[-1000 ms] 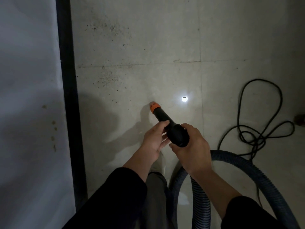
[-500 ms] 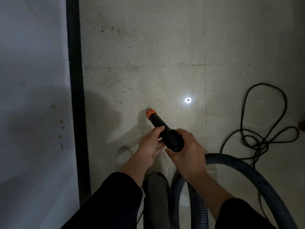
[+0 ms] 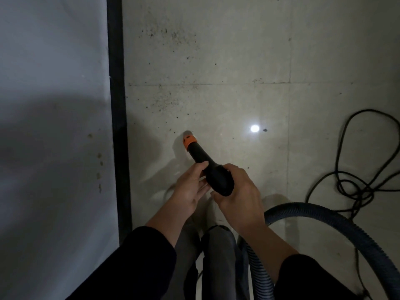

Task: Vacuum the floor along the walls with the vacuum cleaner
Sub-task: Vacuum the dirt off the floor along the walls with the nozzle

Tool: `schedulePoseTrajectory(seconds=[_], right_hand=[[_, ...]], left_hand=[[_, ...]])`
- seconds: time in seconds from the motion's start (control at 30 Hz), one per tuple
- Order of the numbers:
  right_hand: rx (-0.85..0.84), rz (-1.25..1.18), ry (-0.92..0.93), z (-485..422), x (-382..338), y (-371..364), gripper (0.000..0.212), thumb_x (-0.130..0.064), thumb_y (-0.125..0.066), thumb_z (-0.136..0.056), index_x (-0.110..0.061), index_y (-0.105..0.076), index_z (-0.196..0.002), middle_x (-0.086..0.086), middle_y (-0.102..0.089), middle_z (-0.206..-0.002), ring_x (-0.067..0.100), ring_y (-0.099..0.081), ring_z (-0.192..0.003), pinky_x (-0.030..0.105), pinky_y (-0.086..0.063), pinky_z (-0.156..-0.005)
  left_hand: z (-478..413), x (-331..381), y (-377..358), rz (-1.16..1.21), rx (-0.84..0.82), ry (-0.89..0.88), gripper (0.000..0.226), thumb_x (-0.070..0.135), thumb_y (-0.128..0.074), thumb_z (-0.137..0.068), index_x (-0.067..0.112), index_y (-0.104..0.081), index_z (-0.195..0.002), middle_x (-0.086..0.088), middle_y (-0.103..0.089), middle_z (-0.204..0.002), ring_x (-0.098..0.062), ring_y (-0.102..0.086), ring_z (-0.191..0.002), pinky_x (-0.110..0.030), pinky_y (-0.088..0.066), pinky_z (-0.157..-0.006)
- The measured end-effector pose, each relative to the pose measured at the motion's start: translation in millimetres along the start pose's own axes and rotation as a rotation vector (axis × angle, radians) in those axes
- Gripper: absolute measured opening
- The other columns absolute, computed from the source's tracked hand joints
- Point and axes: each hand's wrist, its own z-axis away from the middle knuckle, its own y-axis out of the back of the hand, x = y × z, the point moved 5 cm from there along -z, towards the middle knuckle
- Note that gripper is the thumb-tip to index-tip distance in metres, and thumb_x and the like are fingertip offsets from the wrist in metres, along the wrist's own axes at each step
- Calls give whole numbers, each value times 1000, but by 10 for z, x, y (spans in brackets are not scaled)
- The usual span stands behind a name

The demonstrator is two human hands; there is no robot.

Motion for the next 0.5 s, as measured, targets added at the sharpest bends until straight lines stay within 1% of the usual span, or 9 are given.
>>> schedulePoseTrajectory(seconds=[0.07, 0.17, 0.27, 0.43, 0.5], right_hand=[[-4, 3, -6, -27, -13, 0, 50, -14, -77, -76, -23, -55, -120, -3, -60, -106, 19, -59, -90, 38, -54, -77], [8, 9, -8, -43, -20, 15, 50, -14, -77, -76, -20, -56, -120, -1, -60, -107, 21, -59, -90, 38, -53, -76], [16, 17, -11, -47, -26, 27, 49, -15, -78, -76, -21, -56, -120, -2, -60, -105, 20, -59, -89, 36, -53, -75], [22, 17, -14, -102, -37, 46, 51, -14, -80, -74, -20, -57, -120, -3, -59, -104, 18, -58, -88, 31, -50, -74], [19, 18, -8, -123, -58, 52, 51, -13, -80, -73, -20, -57, -118, -4, -59, -101, 18, -58, -86, 31, -50, -73]], left_hand=[[-18, 32, -8, -12, -3, 9, 37, 27, -59, -96, 12, -55, -130, -5, -68, -114, -15, -65, -102, -21, -55, -72], [-28, 42, -19, -22, -1, 24, 37, 28, -60, -96, 12, -55, -129, -5, -68, -113, -15, -66, -101, -20, -55, -67], [-45, 43, -30, -28, 0, 31, 39, 29, -60, -96, 12, -54, -131, -6, -68, -114, -15, -66, -102, -19, -56, -64], [-69, 80, -65, -18, 1, 22, 40, 29, -61, -95, 12, -55, -131, -4, -69, -112, -14, -66, -100, -18, -55, -64], [-73, 93, -58, -8, 2, 23, 38, 29, -61, -95, 12, -56, -129, -3, -69, -109, -14, -67, -99, -19, -55, -66]])
